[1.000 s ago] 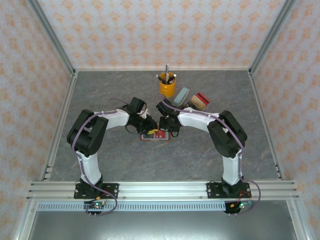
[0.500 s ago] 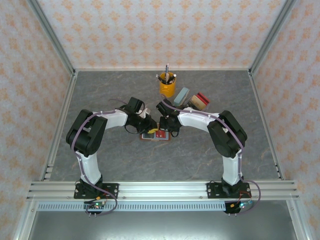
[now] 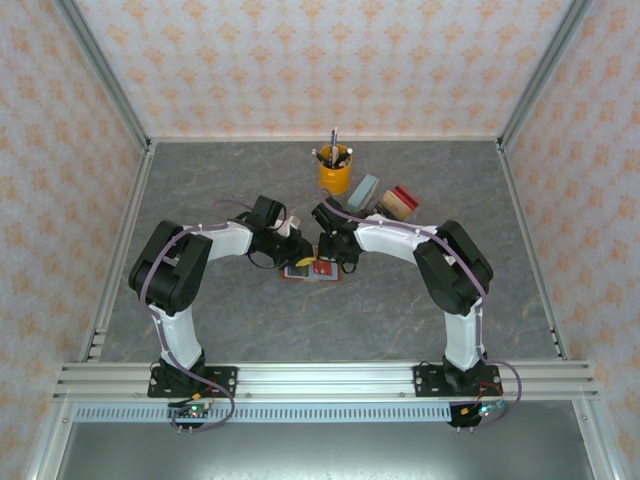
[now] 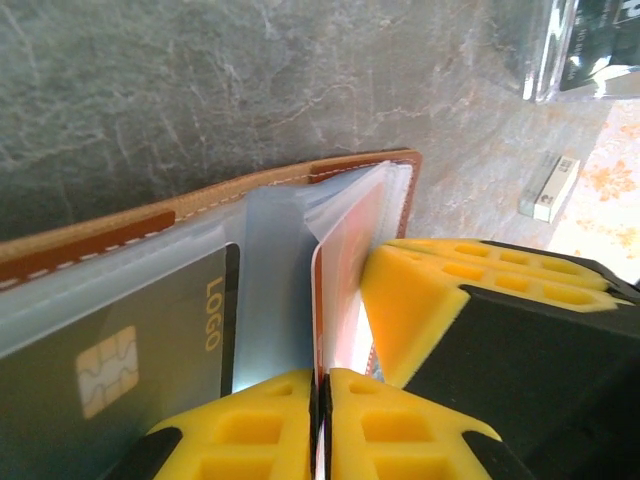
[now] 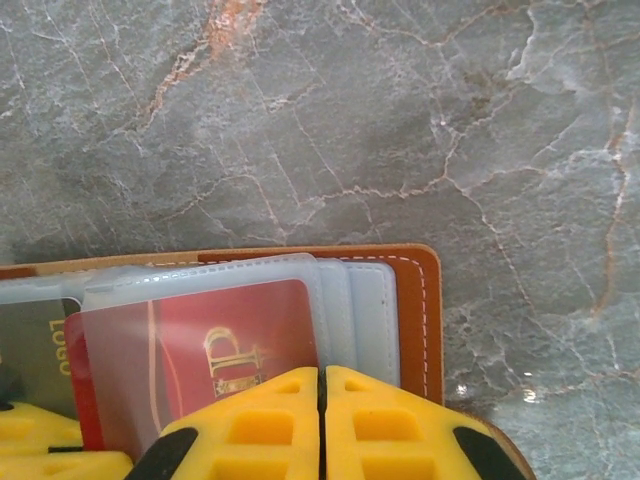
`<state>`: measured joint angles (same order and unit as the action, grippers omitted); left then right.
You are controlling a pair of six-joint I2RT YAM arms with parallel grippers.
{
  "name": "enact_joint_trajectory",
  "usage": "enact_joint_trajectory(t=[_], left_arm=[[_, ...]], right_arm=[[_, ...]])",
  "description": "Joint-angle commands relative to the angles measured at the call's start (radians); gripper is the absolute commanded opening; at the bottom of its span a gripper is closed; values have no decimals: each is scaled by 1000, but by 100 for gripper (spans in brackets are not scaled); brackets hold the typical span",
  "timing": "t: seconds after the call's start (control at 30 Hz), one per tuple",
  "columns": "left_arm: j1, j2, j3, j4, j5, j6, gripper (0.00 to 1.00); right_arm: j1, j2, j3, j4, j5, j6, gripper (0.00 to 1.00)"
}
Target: Take the credit cards out of the card holder
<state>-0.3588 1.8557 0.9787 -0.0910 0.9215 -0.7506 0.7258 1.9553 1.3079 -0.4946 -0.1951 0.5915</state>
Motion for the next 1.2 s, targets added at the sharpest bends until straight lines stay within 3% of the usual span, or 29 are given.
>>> enact_joint_trajectory(t=[0.0, 0.77, 1.17], left_arm=[[11, -52, -12, 51, 54, -6, 12], [49, -79, -28, -19, 48, 49, 9], [67, -127, 27, -281, -113, 169, 2]], right_arm=[[-2, 70, -21, -74, 48, 13, 8], [-2, 87, -5, -103, 77, 12, 8], [-3, 73, 18, -104, 55, -2, 8]])
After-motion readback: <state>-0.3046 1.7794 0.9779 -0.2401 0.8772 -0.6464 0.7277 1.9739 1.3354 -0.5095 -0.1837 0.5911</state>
